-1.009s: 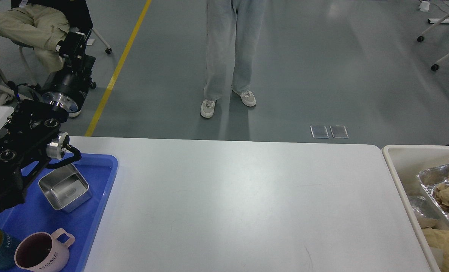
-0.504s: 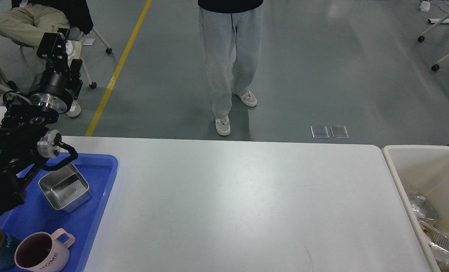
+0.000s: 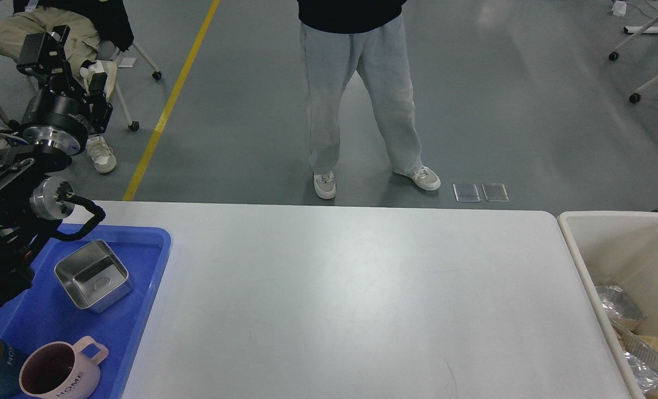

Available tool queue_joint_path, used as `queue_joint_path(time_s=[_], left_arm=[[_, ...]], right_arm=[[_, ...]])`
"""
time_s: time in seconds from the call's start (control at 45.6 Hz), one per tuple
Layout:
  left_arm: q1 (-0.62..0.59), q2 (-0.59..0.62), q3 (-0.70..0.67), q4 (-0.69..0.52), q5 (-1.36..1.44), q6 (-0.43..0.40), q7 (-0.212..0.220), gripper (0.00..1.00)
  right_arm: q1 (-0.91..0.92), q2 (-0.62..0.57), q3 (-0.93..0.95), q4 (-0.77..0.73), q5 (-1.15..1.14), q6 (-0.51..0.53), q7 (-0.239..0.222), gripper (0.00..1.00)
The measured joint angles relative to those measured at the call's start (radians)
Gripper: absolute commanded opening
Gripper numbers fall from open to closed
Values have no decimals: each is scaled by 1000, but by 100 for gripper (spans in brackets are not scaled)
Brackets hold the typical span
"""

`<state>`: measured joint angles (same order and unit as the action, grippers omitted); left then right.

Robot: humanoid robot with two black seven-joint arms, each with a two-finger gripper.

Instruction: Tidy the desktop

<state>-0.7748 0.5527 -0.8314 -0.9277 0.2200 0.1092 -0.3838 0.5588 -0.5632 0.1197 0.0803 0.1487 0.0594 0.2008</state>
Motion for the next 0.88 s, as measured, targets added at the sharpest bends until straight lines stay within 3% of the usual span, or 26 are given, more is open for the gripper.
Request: queue_joint_path(time_s=[0.175, 0.46, 0.636, 0.745, 0.877], left_arm=[[5, -11, -46, 68, -29, -96, 4, 96], [5, -66, -110, 129, -67, -125, 6, 96], [28, -100, -170, 162, -94, -145, 13, 96], [55, -116, -198, 173, -156, -199, 41, 97], [75, -143, -248, 222, -272, -274, 112, 97]], right_arm=[[168, 30, 153, 2, 1, -1, 2, 100], [341, 233, 349, 6, 1, -2, -10, 100], [356, 347, 674, 17, 2, 9, -17, 100], [357, 405, 820, 22, -2, 38, -29, 100], [358, 457, 861, 24, -2, 73, -24, 100]])
